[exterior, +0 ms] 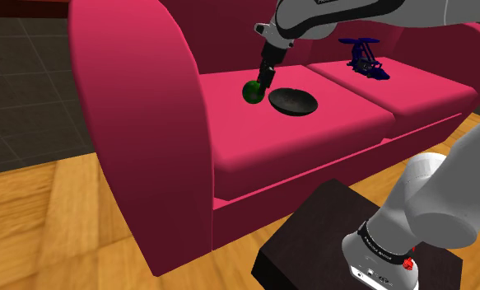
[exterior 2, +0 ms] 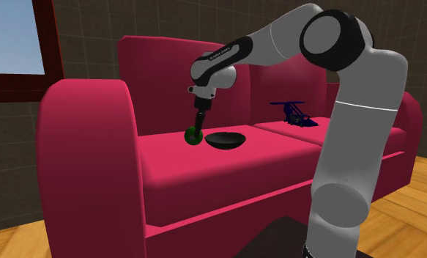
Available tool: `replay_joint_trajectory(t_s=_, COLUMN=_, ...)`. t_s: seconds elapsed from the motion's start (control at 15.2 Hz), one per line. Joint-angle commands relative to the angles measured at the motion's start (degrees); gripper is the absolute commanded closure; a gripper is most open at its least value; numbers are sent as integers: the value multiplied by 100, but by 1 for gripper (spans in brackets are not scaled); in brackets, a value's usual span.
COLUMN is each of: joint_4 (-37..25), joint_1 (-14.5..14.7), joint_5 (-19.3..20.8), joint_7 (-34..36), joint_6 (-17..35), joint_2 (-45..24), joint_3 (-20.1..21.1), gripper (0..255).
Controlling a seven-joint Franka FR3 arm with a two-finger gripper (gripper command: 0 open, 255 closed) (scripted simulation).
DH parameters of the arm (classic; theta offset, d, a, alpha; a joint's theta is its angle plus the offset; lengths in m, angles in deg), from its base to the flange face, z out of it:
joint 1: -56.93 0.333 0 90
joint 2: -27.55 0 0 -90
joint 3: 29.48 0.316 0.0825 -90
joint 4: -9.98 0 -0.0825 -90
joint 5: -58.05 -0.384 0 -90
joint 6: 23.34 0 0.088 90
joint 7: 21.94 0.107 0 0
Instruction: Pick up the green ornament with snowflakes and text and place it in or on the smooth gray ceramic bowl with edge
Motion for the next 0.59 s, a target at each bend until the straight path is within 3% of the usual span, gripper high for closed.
replay_joint_trajectory(t_s=0.0, joint_4=75, joint_1=6, joint_5=-32, joint_7=-25, joint_6=145, joint_2=-71, joint_3=-4, gripper=0)
replay_joint_trajectory(t_s=0.53, joint_4=99, joint_1=6, joint_5=-40, joint_7=-31, joint_6=186, joint_2=-89, joint_3=-4, gripper=0)
